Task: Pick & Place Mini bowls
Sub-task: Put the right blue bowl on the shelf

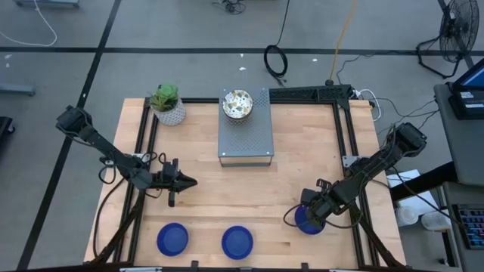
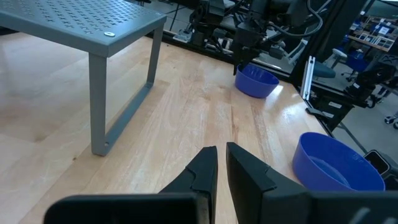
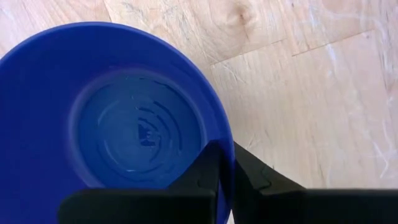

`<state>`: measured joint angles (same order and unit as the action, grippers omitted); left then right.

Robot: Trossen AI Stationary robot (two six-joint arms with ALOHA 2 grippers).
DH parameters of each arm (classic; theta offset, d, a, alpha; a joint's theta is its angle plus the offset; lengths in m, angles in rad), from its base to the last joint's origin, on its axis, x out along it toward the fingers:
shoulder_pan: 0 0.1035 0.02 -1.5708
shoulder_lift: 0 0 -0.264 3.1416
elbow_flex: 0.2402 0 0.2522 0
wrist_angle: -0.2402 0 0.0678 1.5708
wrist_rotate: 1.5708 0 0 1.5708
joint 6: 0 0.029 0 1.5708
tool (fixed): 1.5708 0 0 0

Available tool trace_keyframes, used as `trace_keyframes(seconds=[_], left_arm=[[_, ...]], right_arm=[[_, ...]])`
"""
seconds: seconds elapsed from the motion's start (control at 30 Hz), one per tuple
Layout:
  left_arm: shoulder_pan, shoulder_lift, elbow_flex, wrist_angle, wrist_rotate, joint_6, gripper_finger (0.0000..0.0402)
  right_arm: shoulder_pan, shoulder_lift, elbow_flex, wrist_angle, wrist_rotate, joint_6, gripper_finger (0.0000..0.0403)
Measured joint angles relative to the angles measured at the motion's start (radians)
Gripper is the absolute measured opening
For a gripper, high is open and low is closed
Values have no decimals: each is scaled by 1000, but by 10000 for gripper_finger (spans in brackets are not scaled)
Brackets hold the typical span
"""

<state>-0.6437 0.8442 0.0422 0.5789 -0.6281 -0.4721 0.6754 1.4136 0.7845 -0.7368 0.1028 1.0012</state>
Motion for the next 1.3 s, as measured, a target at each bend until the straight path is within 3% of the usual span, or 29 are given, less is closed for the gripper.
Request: trace_keyframes(seconds=[1.07,1.3], left_arm=[[0,0,0,0,0,0,37],[0,0,0,0,0,0,37]], right_arm=[[0,1,0,0,0,-52,5],[1,1,0,-1,-3,67,4]])
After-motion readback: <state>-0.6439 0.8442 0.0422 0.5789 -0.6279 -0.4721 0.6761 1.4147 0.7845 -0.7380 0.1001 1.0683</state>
